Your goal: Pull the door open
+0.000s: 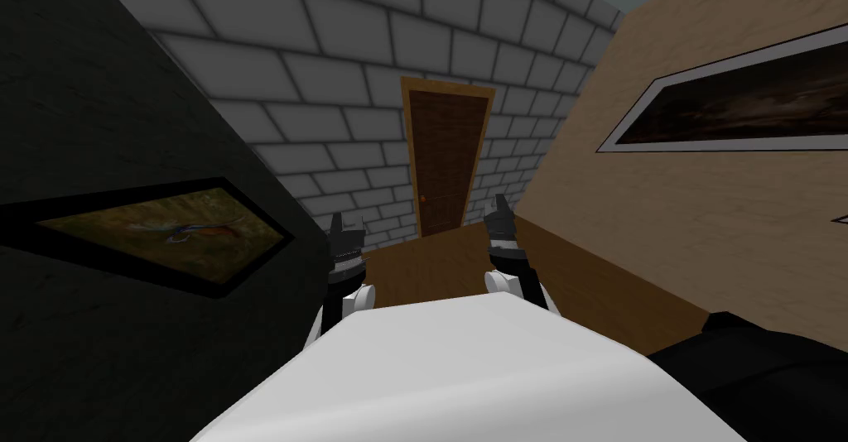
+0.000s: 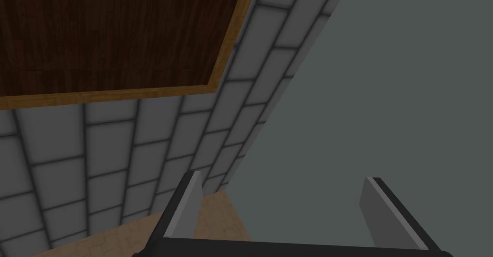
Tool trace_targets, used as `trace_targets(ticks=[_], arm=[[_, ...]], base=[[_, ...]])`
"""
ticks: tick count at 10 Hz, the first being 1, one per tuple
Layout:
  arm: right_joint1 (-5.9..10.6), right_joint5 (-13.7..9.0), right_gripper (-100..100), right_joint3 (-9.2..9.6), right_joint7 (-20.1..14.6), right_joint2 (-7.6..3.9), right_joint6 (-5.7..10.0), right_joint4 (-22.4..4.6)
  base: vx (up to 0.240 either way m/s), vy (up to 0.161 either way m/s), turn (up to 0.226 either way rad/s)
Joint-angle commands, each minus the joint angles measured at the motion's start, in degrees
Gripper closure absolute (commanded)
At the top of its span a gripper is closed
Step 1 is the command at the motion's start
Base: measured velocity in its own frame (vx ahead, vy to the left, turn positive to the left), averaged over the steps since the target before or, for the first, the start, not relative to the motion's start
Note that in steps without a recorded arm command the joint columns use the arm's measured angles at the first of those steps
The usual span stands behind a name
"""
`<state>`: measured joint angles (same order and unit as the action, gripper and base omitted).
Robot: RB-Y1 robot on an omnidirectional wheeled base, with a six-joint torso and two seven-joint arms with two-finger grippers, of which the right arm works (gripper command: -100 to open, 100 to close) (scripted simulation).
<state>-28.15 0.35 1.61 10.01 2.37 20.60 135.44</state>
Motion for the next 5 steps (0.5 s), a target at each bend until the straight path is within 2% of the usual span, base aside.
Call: trace_targets(ticks=[1, 5], arm=[[0.55, 0.82, -100, -0.81, 1.25, -0.78, 0.63, -1.91], [1.8, 2.68, -100, -2.67, 4.11, -2.21, 2.08, -6.26]], base=[[0.059, 0.009, 0.052], [0.109, 0.019, 0.054]])
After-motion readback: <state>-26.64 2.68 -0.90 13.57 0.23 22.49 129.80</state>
